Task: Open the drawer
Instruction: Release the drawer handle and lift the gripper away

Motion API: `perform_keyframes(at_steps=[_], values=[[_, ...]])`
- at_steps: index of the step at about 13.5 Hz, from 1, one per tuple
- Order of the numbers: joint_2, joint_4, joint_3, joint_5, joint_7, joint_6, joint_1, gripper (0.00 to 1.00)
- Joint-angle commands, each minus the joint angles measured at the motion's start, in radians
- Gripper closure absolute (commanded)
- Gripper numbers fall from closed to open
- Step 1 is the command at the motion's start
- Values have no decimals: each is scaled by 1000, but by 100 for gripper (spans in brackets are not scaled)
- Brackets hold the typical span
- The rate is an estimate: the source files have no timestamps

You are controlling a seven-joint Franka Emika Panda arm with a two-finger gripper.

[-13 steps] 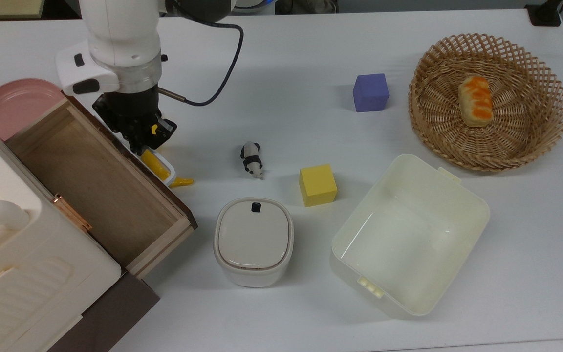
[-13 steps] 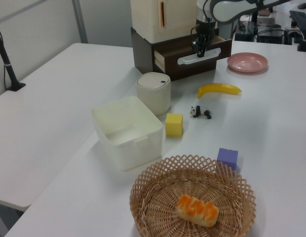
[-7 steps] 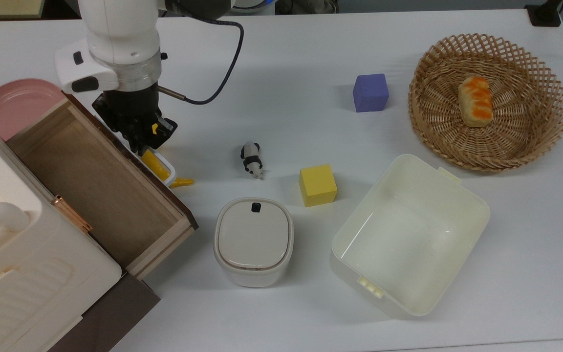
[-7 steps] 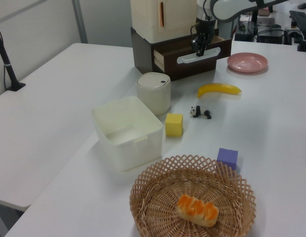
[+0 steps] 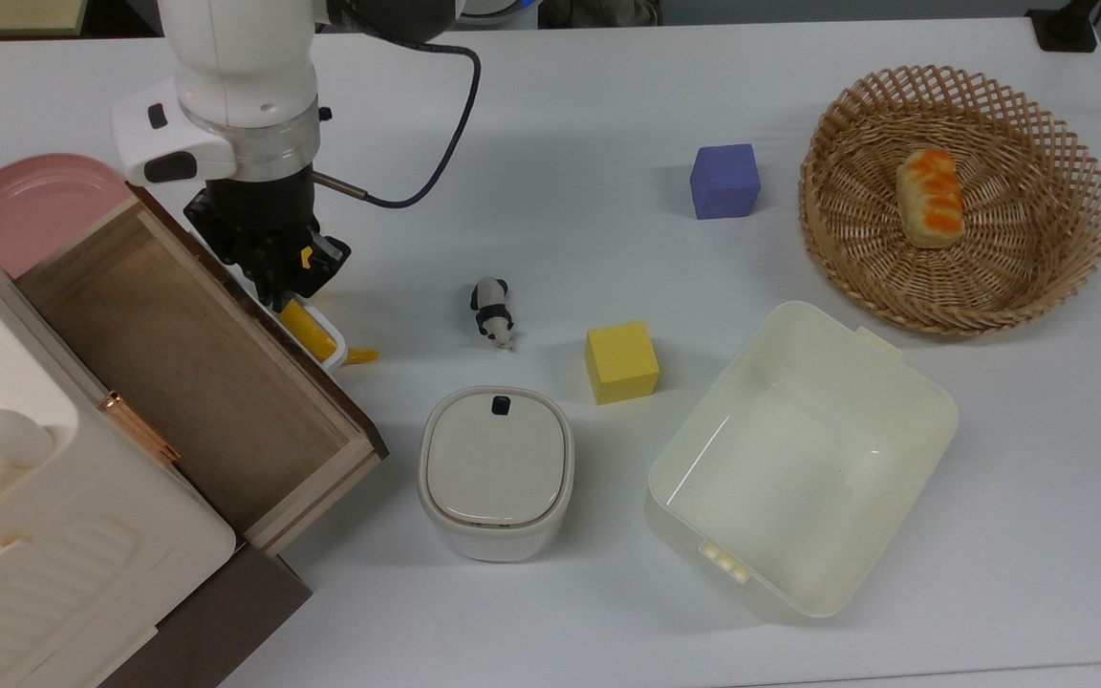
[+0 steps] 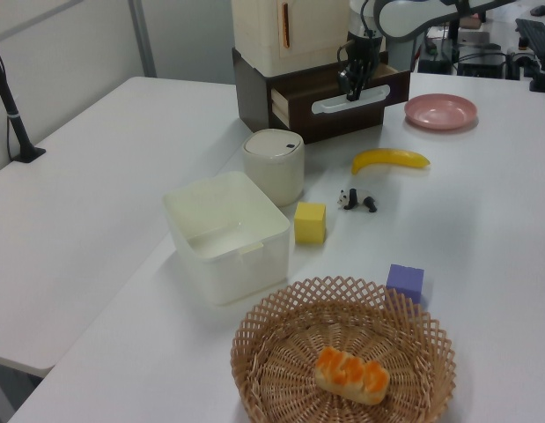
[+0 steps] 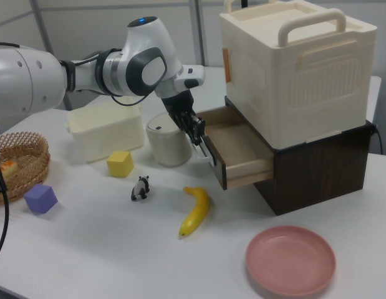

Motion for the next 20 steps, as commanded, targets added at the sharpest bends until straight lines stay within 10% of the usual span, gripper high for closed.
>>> perform_keyframes(at_steps=[1, 16, 18, 20], values=[[-22, -47, 7, 23, 50, 41, 16, 88], [-87, -52, 17, 70, -100, -95, 16, 96], [-123, -55, 51, 90, -149, -196, 16, 88], [-185, -76, 60, 96, -230, -302, 26, 54]])
